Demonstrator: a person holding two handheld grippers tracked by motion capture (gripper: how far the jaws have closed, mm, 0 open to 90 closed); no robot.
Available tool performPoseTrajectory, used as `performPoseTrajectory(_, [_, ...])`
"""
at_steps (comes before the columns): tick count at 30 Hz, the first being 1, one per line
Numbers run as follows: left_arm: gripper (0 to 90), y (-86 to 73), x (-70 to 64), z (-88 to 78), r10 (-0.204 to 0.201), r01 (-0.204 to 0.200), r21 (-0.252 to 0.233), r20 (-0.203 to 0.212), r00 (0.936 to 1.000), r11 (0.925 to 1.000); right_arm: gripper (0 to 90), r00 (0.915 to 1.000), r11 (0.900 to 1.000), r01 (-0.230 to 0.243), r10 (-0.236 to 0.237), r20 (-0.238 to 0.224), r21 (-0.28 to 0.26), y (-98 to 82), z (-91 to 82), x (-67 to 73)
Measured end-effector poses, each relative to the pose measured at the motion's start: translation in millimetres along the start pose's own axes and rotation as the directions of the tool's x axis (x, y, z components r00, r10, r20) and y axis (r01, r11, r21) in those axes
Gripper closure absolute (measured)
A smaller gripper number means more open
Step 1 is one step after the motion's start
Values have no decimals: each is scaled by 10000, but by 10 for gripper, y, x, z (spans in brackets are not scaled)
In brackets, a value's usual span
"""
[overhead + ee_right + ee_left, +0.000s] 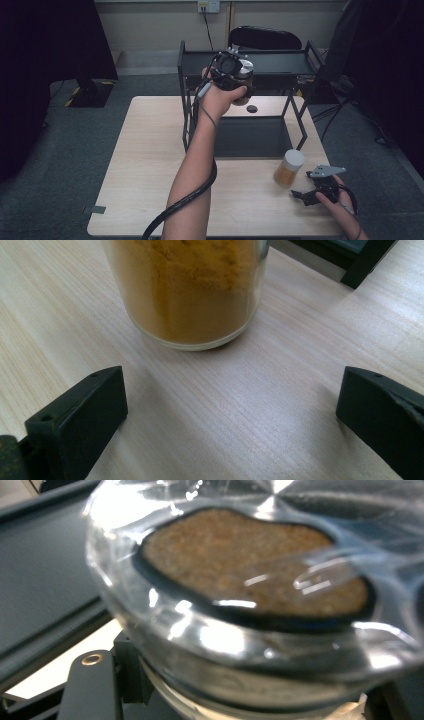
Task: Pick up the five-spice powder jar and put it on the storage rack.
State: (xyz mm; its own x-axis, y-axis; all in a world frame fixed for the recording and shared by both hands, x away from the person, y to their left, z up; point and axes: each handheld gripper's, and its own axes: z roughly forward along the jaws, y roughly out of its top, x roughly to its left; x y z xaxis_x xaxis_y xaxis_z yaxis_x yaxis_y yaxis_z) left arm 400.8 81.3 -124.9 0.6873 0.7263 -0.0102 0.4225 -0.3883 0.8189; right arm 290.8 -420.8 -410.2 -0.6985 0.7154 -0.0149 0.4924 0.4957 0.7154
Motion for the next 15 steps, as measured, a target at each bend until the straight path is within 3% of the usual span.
performPoseTrajectory(15, [315,369,11,-33,-39,40,37,-304,9995,10000,0,10000,10000,13,-13,1,-2,-1,1,-1])
